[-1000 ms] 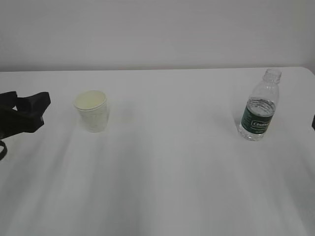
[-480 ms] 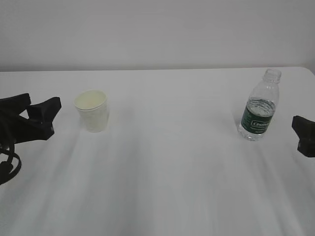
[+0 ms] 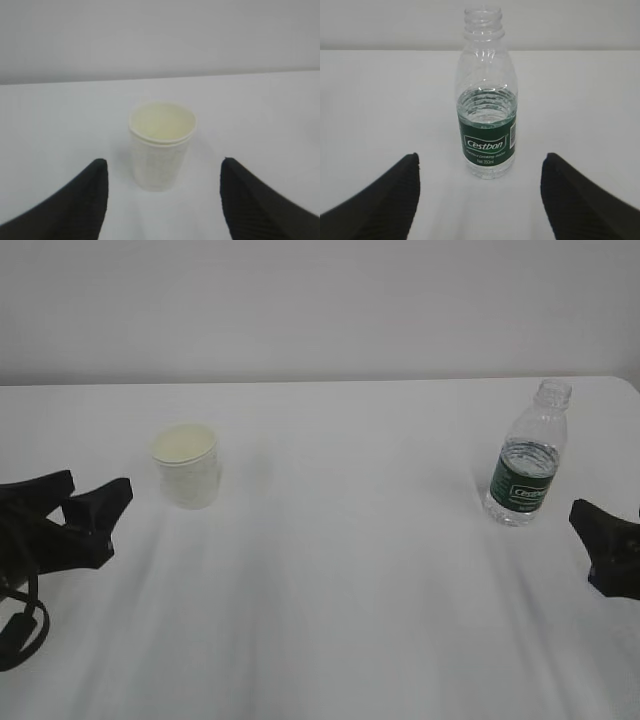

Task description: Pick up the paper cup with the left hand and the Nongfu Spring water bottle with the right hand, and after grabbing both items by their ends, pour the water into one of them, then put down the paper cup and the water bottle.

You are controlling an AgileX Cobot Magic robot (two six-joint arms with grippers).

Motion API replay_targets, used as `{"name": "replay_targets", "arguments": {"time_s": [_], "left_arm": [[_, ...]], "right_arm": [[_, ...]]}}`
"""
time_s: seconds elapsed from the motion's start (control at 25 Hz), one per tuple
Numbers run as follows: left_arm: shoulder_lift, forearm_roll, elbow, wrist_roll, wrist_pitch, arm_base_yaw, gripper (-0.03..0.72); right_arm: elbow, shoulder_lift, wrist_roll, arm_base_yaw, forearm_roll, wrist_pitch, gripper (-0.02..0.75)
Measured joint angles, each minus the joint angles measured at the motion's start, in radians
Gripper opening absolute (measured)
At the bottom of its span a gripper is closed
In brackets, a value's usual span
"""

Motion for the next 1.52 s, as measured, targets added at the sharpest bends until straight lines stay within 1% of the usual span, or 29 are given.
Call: {"name": "replay_targets", "arguments": {"time_s": [0.12, 0.4, 0.56, 0.8, 0.96, 1.12, 1.2, 1.52], "left_arm": [[0.042, 0.034, 0.018, -0.006, -0.01, 0.0, 0.502], [0.064, 0.127, 0.02, -0.017, -0.01, 0.0, 0.486], [0.064, 0.136, 0.02, -0.019, -0.01, 0.0, 0.485], [0.064, 0.136, 0.02, -0.019, -0.01, 0.0, 0.484], [0.064, 0.136, 0.02, -0.019, -0.01, 0.0, 0.484], [0.064, 0.136, 0.02, -0.019, -0.01, 0.0, 0.485], [0.064, 0.136, 0.02, -0.019, -0.01, 0.0, 0.489], [0.075, 0.132, 0.02, -0.021, -0.012, 0.0, 0.584]], "right_arm": [[0.055, 0.066, 0.002, 0.0, 0.0, -0.122, 0.573], [0.107, 0.173, 0.051, 0.0, -0.007, -0.145, 0.573], [0.102, 0.2, 0.052, 0.0, -0.011, -0.15, 0.573], [0.042, 0.265, 0.053, 0.0, -0.007, -0.152, 0.573], [-0.029, 0.325, 0.053, 0.0, -0.001, -0.151, 0.577], [-0.1, 0.39, 0.053, 0.0, -0.007, -0.152, 0.638], [-0.129, 0.427, 0.053, 0.0, -0.008, -0.152, 0.656], [-0.22, 0.512, 0.053, 0.0, -0.009, -0.153, 0.661]]}}
